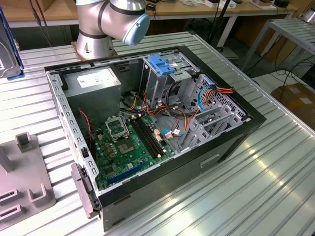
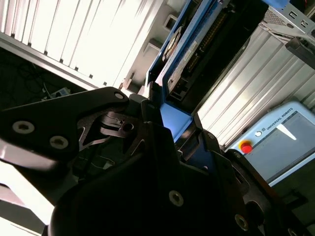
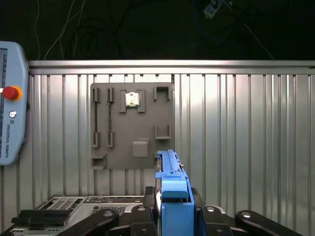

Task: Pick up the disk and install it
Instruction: 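Pick up the disk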

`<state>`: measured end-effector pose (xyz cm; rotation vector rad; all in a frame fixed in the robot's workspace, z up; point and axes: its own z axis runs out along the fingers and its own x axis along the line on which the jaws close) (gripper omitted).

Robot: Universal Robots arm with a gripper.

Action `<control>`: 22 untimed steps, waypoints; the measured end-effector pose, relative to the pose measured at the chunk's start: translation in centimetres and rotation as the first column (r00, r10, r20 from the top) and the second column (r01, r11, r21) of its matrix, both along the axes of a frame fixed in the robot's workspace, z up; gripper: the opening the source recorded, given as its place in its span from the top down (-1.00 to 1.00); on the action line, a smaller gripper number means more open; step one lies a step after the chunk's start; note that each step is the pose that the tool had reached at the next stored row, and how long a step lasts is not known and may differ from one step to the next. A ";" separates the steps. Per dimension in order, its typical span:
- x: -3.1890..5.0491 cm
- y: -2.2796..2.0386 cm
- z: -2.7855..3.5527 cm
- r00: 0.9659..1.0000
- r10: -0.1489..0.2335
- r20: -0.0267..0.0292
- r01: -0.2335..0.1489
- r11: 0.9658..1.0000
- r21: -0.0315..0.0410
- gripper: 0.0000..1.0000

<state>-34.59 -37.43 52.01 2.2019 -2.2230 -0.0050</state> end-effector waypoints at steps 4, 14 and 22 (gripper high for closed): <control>0.66 0.00 0.00 1.000 0.000 0.000 0.000 1.000 0.000 0.25; 3.82 0.00 -0.03 1.000 0.000 0.000 0.000 1.000 -0.002 0.25; 6.88 0.00 -0.06 1.000 0.000 0.000 0.000 1.000 -0.002 0.25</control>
